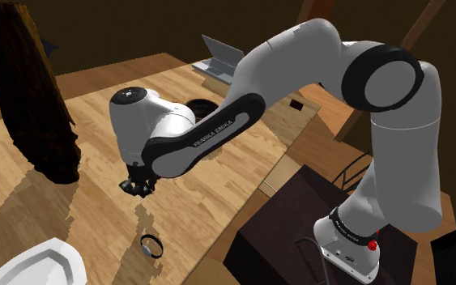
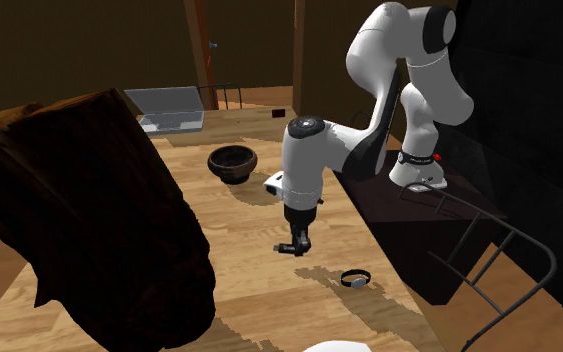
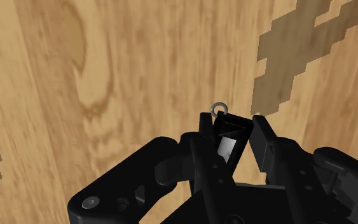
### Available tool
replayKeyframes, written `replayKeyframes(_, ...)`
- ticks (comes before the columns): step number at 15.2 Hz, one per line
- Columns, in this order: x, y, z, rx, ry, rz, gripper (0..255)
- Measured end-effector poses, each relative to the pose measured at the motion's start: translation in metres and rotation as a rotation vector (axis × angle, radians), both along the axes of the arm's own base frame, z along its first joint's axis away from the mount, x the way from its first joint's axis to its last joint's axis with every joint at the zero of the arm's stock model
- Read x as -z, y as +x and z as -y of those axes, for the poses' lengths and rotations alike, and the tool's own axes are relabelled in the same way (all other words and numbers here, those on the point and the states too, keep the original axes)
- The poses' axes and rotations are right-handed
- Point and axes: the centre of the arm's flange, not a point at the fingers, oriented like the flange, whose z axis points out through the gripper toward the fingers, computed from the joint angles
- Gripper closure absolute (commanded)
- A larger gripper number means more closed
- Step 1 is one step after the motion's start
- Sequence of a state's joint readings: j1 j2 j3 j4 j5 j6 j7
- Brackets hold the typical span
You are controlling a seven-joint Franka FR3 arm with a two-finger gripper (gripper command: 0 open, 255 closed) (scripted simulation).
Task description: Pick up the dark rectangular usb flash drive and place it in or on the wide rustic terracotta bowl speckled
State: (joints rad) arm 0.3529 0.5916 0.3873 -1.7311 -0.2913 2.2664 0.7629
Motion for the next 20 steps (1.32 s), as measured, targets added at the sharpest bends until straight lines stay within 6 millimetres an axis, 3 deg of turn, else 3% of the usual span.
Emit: replayKeyframes(20, -0.107, 0.000, 0.001, 0.000, 0.000, 0.000, 255)
